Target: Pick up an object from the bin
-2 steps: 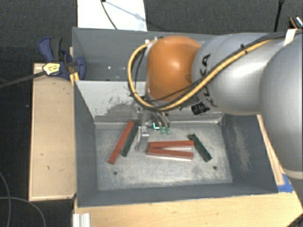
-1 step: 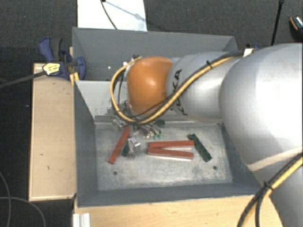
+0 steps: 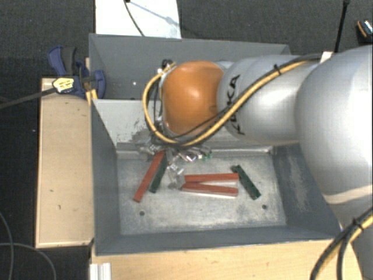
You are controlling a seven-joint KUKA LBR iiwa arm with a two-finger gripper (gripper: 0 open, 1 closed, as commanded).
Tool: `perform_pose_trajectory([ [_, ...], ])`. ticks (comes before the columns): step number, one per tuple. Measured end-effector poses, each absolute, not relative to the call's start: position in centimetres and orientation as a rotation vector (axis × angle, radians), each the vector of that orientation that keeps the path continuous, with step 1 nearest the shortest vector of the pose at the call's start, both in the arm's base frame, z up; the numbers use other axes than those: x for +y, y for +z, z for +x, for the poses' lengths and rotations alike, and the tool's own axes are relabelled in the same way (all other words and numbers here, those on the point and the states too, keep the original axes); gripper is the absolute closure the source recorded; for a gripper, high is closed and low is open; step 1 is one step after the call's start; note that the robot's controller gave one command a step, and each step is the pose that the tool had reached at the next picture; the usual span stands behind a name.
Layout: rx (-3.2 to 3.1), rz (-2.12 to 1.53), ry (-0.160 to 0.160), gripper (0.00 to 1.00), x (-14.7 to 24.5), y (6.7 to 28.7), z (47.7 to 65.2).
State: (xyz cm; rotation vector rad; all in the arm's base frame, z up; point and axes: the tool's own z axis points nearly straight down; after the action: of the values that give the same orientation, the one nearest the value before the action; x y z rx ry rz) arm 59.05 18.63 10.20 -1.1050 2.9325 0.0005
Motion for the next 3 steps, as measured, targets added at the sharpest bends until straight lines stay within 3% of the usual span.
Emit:
perform_pose_trajectory([
  [1,2.658,-1.660,0.001,0.00,18.6,10.7,59.3],
  [2,2.372,-2.055,0.001,0.00,19.2,7.1,59.3],
  [3,2.379,-2.045,0.002,0.00,19.3,7.2,59.4],
])
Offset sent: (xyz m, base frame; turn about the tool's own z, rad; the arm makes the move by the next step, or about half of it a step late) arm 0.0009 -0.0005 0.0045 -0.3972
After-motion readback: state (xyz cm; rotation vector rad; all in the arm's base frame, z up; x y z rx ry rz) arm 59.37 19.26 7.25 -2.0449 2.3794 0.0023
